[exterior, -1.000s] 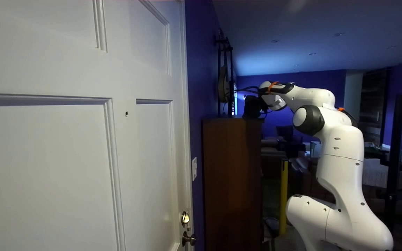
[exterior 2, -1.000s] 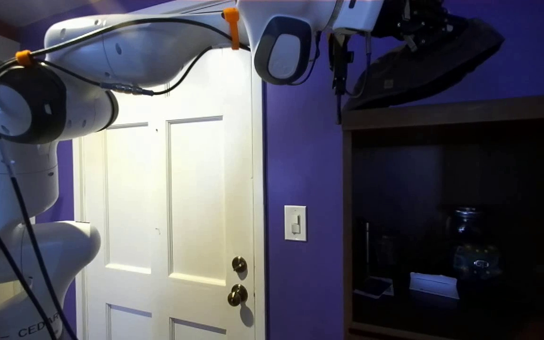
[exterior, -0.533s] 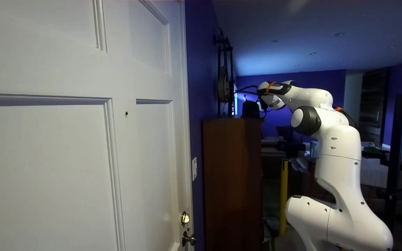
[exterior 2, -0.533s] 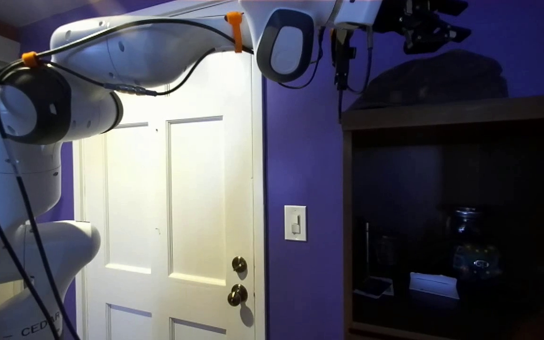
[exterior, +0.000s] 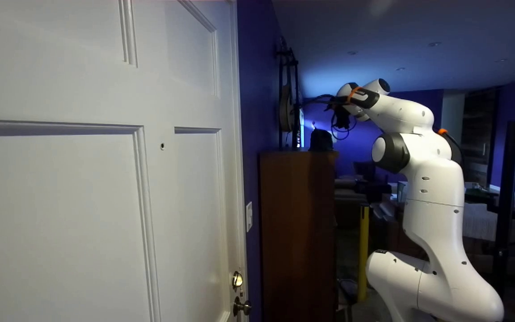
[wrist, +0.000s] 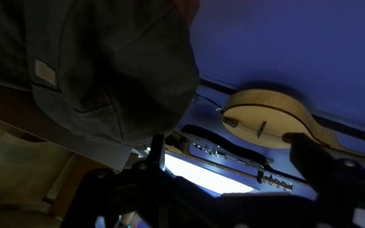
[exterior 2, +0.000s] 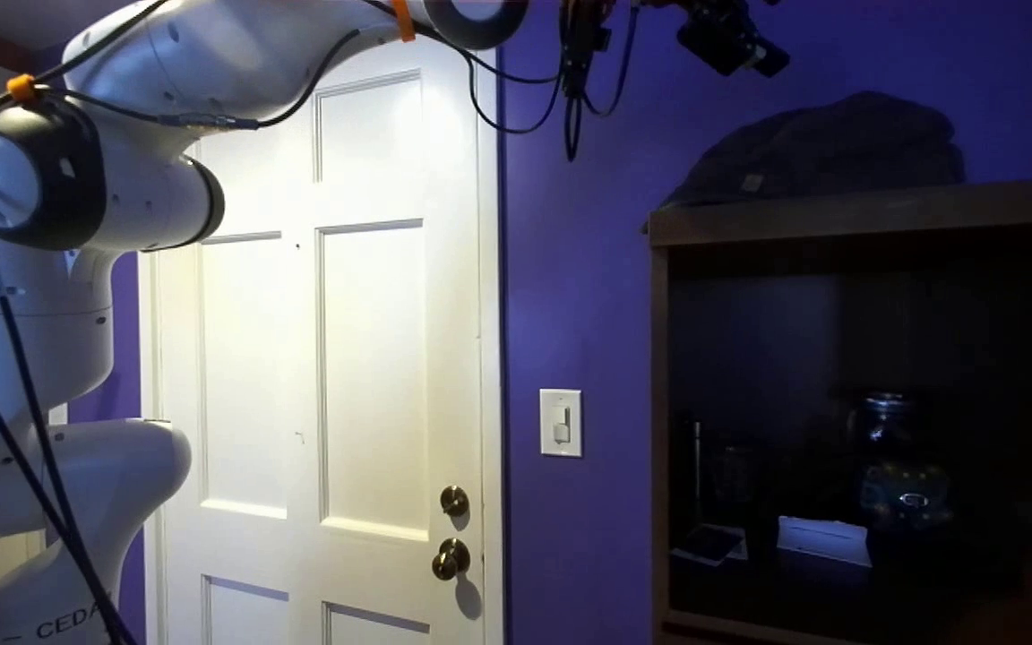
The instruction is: Remove the cap from the door coat hanging hook and put it on top of the cabinet
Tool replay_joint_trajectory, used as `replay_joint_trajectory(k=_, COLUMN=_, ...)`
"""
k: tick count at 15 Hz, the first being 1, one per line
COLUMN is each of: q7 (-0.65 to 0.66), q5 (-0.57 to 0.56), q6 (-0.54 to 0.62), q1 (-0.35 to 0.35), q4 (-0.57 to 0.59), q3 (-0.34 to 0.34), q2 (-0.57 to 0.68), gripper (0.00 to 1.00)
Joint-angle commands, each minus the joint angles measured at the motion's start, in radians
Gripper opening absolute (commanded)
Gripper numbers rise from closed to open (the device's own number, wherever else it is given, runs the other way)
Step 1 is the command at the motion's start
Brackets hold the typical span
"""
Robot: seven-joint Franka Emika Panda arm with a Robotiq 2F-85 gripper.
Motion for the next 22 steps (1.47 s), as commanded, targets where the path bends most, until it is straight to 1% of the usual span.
replay_joint_trajectory(k=1, q7=0.103, q5=-0.140, q6=-0.256, q1=-0.207, q4=0.021, q3=0.205, q2=0.029, gripper=1.00)
replay_joint_trajectory(k=4, q7=0.116, q5=-0.208, q6=-0.481, q1=-0.383, q4=0.042, q3=0.413, q2=0.025, gripper=1.00)
replay_joint_trajectory(k=5, q7=0.092, q5=-0.168, q6=-0.574, q1=-0.314, q4=0.075, q3=0.314, q2=0.051, gripper=1.00)
replay_joint_trajectory(k=6, q7=0.090, q5=-0.177, q6=-0.637, q1=-0.334, q4=0.090, q3=0.335, q2=0.055, gripper=1.00)
replay_joint_trajectory(k=8, q7=0.072, q5=-0.178, q6=-0.724, q1=-0.336, q4=0.112, q3=0.335, q2=0.070, gripper=1.00)
replay_joint_trajectory(k=9, q7=0.057, q5=-0.178, q6=-0.749, q1=-0.336, q4=0.119, q3=0.336, q2=0.076, gripper=1.00)
replay_joint_trajectory(k=10, q7=0.060, q5=-0.239, q6=-0.752, q1=-0.471, q4=0.106, q3=0.518, q2=0.056, gripper=1.00)
replay_joint_trajectory(k=11, q7=0.039, q5=-0.257, q6=-0.757, q1=-0.495, q4=0.103, q3=0.553, q2=0.062, gripper=1.00)
replay_joint_trajectory(k=12, q7=0.017, q5=-0.282, q6=-0.741, q1=-0.540, q4=0.094, q3=0.616, q2=0.065, gripper=1.00)
replay_joint_trajectory(k=13, q7=-0.033, q5=-0.244, q6=-0.744, q1=-0.475, q4=0.105, q3=0.523, q2=0.096, gripper=1.00)
replay_joint_trajectory(k=14, q7=-0.076, q5=-0.249, q6=-0.733, q1=-0.496, q4=0.101, q3=0.558, q2=0.096, gripper=1.00)
replay_joint_trajectory(k=15, q7=-0.127, q5=-0.246, q6=-0.716, q1=-0.497, q4=0.092, q3=0.564, q2=0.104, gripper=1.00)
replay_joint_trajectory(k=19, q7=-0.276, q5=-0.234, q6=-0.728, q1=-0.506, q4=0.083, q3=0.591, q2=0.126, gripper=1.00)
replay_joint_trajectory(k=20, q7=-0.279, q5=-0.289, q6=-0.714, q1=-0.621, q4=0.061, q3=0.755, q2=0.099, gripper=1.00)
replay_joint_trajectory(k=21, q7=-0.308, q5=-0.240, q6=-0.741, q1=-0.537, q4=0.074, q3=0.636, q2=0.136, gripper=1.00)
replay_joint_trajectory(k=22, q7=-0.304, q5=-0.241, q6=-0.732, q1=-0.564, q4=0.062, q3=0.670, q2=0.142, gripper=1.00)
